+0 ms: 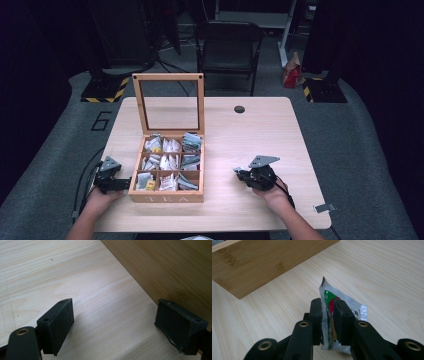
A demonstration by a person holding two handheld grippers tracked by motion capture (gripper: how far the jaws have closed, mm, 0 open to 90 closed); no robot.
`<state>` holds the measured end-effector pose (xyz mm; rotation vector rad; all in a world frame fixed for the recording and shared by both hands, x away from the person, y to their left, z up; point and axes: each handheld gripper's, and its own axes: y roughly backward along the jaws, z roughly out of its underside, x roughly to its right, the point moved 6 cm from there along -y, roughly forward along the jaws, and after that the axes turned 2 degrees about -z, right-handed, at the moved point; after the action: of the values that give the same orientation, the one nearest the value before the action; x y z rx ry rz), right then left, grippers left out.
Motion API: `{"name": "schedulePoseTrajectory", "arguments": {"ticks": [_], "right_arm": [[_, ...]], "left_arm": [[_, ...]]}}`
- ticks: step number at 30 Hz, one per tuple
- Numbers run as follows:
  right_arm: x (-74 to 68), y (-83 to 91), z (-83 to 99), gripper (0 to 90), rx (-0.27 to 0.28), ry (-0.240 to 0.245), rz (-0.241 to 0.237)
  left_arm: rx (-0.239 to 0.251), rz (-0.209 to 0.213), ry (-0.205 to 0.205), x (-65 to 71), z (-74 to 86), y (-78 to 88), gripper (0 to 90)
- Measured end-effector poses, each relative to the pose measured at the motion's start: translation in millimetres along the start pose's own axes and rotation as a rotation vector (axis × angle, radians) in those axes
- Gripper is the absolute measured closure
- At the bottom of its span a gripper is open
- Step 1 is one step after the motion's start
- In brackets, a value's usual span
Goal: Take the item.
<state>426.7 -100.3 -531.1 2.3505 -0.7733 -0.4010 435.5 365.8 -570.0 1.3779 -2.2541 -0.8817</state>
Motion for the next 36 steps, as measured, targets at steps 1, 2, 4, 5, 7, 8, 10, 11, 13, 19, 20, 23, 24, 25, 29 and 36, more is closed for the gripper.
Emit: {"name": "schedulePoseTrajectory", "arguments": {"ticks": [1, 2, 4, 5, 7, 8, 10, 11, 13, 19, 20, 23, 24, 25, 29, 36], "right_arm": [[-0.4, 0.2, -0.1, 75.4, -0.002, 0.001, -0.004], [-0.9, 0.5, -0.3, 74.4, 0.001, 0.007, -0.003], [-1.7, 1.0, -1.6, 70.4, 0.006, 0.004, -0.003], [-1.6, 1.5, -2.4, 68.4, 0.012, 0.001, 0.002], [-1.8, 2.9, -4.4, 65.9, 0.027, -0.009, 0.000], [-1.9, 4.3, -5.6, 65.8, 0.033, -0.012, 0.000], [-1.3, 6.1, -6.8, 64.8, 0.039, -0.010, 0.005], [-1.0, 6.6, -7.3, 64.2, 0.043, -0.011, 0.004], [0.3, 7.4, -7.9, 62.2, 0.048, -0.016, 0.008], [6.3, 11.2, -7.6, 55.7, 0.054, -0.034, 0.026], [7.9, 12.3, -7.9, 54.7, 0.059, -0.036, 0.031], [13.5, 16.6, -7.5, 54.3, 0.065, -0.039, 0.055], [15.4, 17.8, -7.4, 54.6, 0.071, -0.036, 0.063], [15.4, 17.8, -7.4, 54.6, 0.071, -0.036, 0.063], [23.4, 23.7, -5.1, 54.0, 0.075, -0.053, 0.093], [34.7, 27.4, 0.0, 54.5, 0.076, -0.073, 0.140]], "left_arm": [[0.000, 0.000, 0.000, 0.0, 0.0, 0.0, 14.9], [0.000, 0.000, 0.000, 0.0, 0.0, 0.0, 14.9], [0.000, 0.000, 0.000, 0.0, 0.0, 0.0, 14.9], [0.000, 0.000, 0.001, 0.0, 0.0, 0.0, 14.9], [0.000, 0.000, 0.000, 0.0, 0.0, 0.0, 14.9], [0.000, 0.000, 0.000, 0.0, 0.0, 0.0, 14.9], [0.000, 0.000, 0.000, 0.0, 0.0, 0.0, 14.9], [0.000, 0.000, 0.000, 0.0, 0.0, 0.0, 14.9], [0.000, 0.000, 0.000, 0.0, 0.0, 0.0, 14.9], [0.000, 0.000, 0.000, 0.0, 0.0, 0.0, 14.9], [0.000, 0.000, 0.001, 0.0, 0.0, 0.0, 14.9], [0.000, 0.000, 0.001, 0.0, 0.0, 0.0, 14.9], [0.000, 0.000, 0.001, 0.0, 0.0, 0.0, 14.9], [0.000, 0.000, 0.001, 0.0, 0.0, 0.0, 14.9], [0.000, 0.000, 0.000, 0.0, 0.0, 0.0, 14.9], [0.000, 0.000, 0.001, 0.0, 0.0, 0.0, 14.9]]}}
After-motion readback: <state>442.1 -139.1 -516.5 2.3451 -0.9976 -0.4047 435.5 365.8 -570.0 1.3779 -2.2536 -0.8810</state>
